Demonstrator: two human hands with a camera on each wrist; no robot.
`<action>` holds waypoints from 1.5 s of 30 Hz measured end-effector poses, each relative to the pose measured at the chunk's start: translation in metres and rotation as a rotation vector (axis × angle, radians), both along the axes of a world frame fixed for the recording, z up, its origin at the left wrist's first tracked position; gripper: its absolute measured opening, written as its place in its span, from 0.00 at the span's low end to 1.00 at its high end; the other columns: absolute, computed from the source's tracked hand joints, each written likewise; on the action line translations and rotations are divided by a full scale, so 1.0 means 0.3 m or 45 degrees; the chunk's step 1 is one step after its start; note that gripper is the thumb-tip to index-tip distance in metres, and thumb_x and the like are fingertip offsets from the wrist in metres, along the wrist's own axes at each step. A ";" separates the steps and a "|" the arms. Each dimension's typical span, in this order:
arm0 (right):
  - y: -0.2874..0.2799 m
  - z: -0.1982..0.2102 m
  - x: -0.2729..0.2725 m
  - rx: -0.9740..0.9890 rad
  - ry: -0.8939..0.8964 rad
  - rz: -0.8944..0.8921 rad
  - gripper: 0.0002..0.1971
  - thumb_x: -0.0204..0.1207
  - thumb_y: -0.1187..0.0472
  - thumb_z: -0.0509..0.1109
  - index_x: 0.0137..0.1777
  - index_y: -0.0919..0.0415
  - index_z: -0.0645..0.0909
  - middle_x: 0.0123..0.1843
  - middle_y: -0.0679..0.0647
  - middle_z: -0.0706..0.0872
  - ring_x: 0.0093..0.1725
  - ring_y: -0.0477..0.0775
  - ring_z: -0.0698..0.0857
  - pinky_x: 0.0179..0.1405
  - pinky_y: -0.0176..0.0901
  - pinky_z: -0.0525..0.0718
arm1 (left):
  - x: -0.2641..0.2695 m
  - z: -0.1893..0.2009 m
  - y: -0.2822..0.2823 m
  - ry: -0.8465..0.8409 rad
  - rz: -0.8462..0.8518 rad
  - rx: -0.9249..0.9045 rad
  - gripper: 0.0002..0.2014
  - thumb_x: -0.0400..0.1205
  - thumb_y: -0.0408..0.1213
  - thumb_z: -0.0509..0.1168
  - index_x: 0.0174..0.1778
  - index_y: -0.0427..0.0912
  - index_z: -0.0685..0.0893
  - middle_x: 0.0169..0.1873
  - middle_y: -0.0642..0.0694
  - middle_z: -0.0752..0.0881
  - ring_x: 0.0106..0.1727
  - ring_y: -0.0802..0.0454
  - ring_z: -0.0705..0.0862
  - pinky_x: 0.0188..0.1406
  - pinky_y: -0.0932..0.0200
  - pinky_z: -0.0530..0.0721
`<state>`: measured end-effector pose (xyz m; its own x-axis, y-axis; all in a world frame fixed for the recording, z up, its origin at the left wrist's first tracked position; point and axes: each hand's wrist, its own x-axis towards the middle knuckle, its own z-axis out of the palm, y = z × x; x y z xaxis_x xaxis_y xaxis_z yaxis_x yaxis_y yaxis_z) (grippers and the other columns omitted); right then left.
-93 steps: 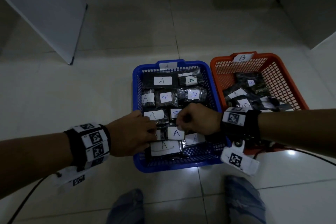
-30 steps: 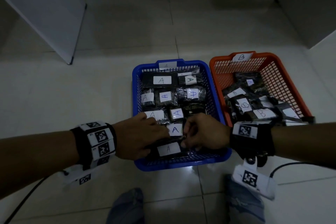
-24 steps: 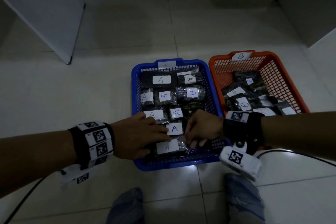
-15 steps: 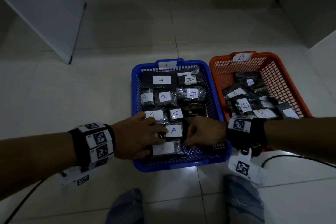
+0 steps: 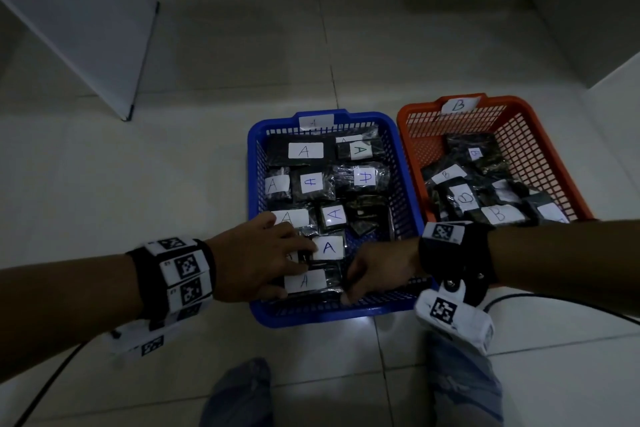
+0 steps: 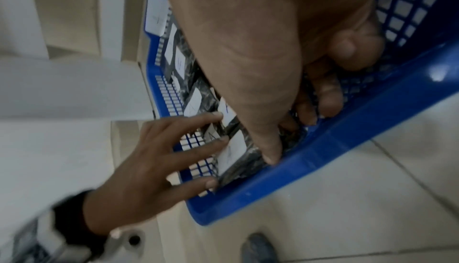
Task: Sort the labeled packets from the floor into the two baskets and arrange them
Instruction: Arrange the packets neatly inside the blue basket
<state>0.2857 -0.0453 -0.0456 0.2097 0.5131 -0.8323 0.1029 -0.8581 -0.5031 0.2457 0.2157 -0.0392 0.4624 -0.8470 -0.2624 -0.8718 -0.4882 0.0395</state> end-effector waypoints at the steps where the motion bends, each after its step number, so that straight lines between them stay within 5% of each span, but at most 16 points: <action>1: -0.002 -0.007 -0.002 0.024 -0.028 0.030 0.15 0.76 0.40 0.75 0.41 0.50 0.89 0.35 0.46 0.86 0.36 0.45 0.81 0.42 0.44 0.82 | 0.000 0.000 -0.003 0.003 0.008 0.008 0.26 0.80 0.68 0.58 0.67 0.58 0.83 0.74 0.50 0.77 0.65 0.47 0.80 0.57 0.43 0.79; 3: -0.005 -0.003 -0.004 0.075 -0.076 0.107 0.15 0.79 0.41 0.73 0.36 0.50 0.85 0.32 0.46 0.84 0.32 0.43 0.79 0.36 0.38 0.79 | 0.000 0.002 -0.012 -0.005 0.014 0.034 0.28 0.79 0.70 0.58 0.67 0.57 0.83 0.74 0.50 0.77 0.65 0.47 0.80 0.58 0.43 0.78; 7: -0.009 0.012 0.010 0.149 -0.226 0.329 0.19 0.85 0.47 0.67 0.48 0.66 0.86 0.37 0.54 0.85 0.33 0.46 0.78 0.30 0.34 0.78 | -0.012 -0.001 -0.025 -0.017 0.047 0.048 0.28 0.77 0.68 0.60 0.67 0.56 0.84 0.74 0.49 0.77 0.66 0.46 0.79 0.60 0.41 0.74; 11: -0.035 0.050 0.024 0.289 -0.490 0.736 0.16 0.89 0.52 0.58 0.53 0.61 0.84 0.52 0.55 0.87 0.47 0.52 0.85 0.50 0.50 0.85 | -0.022 0.001 -0.026 -0.027 0.063 0.020 0.28 0.76 0.68 0.62 0.66 0.55 0.85 0.73 0.48 0.78 0.65 0.46 0.79 0.59 0.43 0.74; 13: -0.052 0.092 0.037 0.325 -0.612 0.911 0.15 0.90 0.52 0.56 0.58 0.58 0.83 0.58 0.51 0.82 0.51 0.48 0.81 0.51 0.44 0.81 | -0.021 0.005 -0.026 -0.052 0.057 -0.013 0.28 0.75 0.68 0.65 0.64 0.55 0.86 0.70 0.49 0.80 0.63 0.47 0.81 0.57 0.44 0.78; 17: -0.099 0.164 0.128 0.427 -0.621 0.673 0.12 0.89 0.51 0.60 0.52 0.55 0.82 0.51 0.46 0.84 0.44 0.43 0.81 0.42 0.32 0.79 | -0.020 -0.003 -0.036 -0.040 0.044 0.026 0.32 0.75 0.68 0.64 0.70 0.53 0.81 0.72 0.49 0.77 0.65 0.47 0.78 0.59 0.45 0.76; 22: -0.097 0.130 0.161 0.391 -0.352 0.171 0.13 0.90 0.59 0.59 0.46 0.62 0.81 0.42 0.53 0.91 0.33 0.46 0.86 0.38 0.38 0.85 | -0.015 0.007 -0.024 0.010 0.080 -0.044 0.29 0.76 0.69 0.62 0.64 0.52 0.80 0.69 0.51 0.79 0.61 0.49 0.79 0.56 0.47 0.77; 26: -0.046 0.090 0.145 0.313 -0.343 0.217 0.15 0.90 0.59 0.58 0.47 0.66 0.82 0.43 0.57 0.92 0.32 0.45 0.86 0.38 0.33 0.83 | -0.004 0.039 -0.009 -0.015 0.120 -0.155 0.16 0.77 0.59 0.65 0.52 0.52 0.81 0.58 0.52 0.82 0.54 0.50 0.81 0.53 0.48 0.78; 32: 0.054 0.094 0.126 0.371 -0.313 0.229 0.16 0.89 0.57 0.61 0.47 0.65 0.86 0.40 0.51 0.93 0.34 0.45 0.89 0.38 0.30 0.85 | 0.037 0.079 0.013 -0.078 0.348 -0.217 0.05 0.77 0.44 0.63 0.47 0.52 0.80 0.44 0.54 0.80 0.45 0.52 0.78 0.47 0.53 0.74; 36: 0.141 0.070 0.091 0.352 -0.311 0.125 0.14 0.87 0.58 0.65 0.47 0.66 0.87 0.39 0.55 0.93 0.33 0.54 0.91 0.27 0.41 0.88 | 0.033 0.067 0.030 -0.013 0.399 -0.255 0.07 0.75 0.43 0.59 0.46 0.52 0.80 0.43 0.54 0.80 0.44 0.52 0.78 0.46 0.54 0.71; 40: 0.148 0.083 0.088 0.394 -0.494 -0.050 0.13 0.83 0.55 0.72 0.43 0.65 0.87 0.35 0.55 0.92 0.29 0.46 0.90 0.30 0.43 0.89 | 0.003 0.046 0.021 -0.010 0.307 -0.266 0.06 0.77 0.42 0.60 0.46 0.53 0.79 0.44 0.55 0.80 0.45 0.53 0.78 0.45 0.54 0.73; 45: 0.000 0.236 0.240 0.270 -1.083 0.258 0.07 0.83 0.54 0.70 0.54 0.54 0.89 0.47 0.47 0.91 0.39 0.42 0.86 0.35 0.34 0.81 | -0.007 0.041 0.013 0.101 0.213 -0.262 0.10 0.82 0.48 0.57 0.57 0.57 0.79 0.55 0.57 0.81 0.52 0.55 0.80 0.53 0.51 0.77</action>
